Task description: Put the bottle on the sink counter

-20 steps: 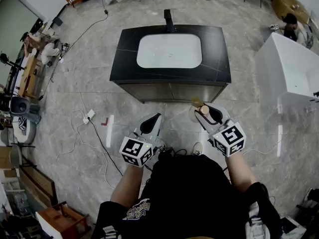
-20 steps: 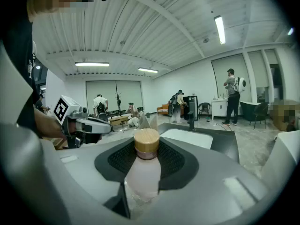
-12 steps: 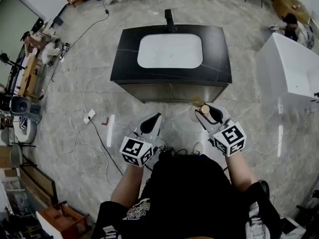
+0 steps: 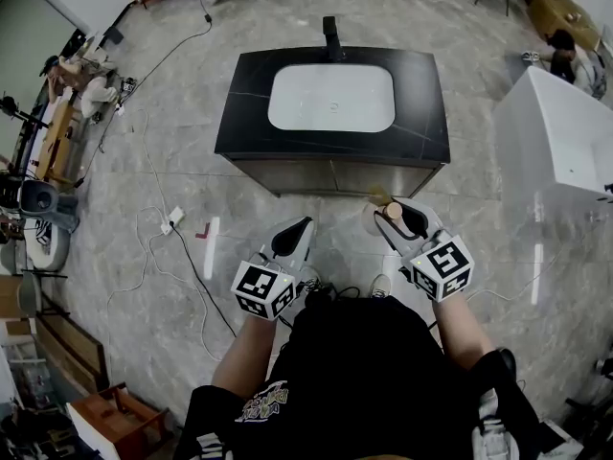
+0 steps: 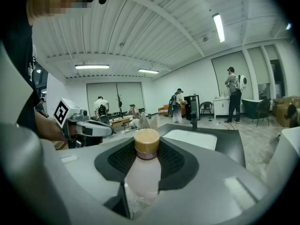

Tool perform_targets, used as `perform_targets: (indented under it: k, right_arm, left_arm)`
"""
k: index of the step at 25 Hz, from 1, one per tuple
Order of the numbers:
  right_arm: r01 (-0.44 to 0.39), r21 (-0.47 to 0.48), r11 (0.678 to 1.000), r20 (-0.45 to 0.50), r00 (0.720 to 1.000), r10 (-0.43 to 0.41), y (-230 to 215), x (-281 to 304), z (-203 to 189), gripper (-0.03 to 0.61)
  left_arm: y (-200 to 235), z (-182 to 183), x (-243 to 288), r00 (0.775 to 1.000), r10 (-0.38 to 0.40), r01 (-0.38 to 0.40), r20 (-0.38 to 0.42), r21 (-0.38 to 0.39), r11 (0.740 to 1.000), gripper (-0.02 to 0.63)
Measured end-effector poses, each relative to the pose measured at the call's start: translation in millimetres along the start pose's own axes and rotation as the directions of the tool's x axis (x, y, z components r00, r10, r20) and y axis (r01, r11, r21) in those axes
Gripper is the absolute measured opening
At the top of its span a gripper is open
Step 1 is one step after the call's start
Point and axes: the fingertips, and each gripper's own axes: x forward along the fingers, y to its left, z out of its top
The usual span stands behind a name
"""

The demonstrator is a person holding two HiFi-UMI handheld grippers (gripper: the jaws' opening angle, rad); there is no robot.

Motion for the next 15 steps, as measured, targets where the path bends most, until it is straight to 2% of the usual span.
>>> perform_targets:
  k: [15]
  right_arm:
    - [-0.018,0.008,1.0,-0.015,1.0,0.019,18.1,32.2,5.0,0.164]
  left_arm:
    - [30.0,-3.9,-15.1,1.0,0.006,-0.007,-0.002,-0.023,1.0,0.001]
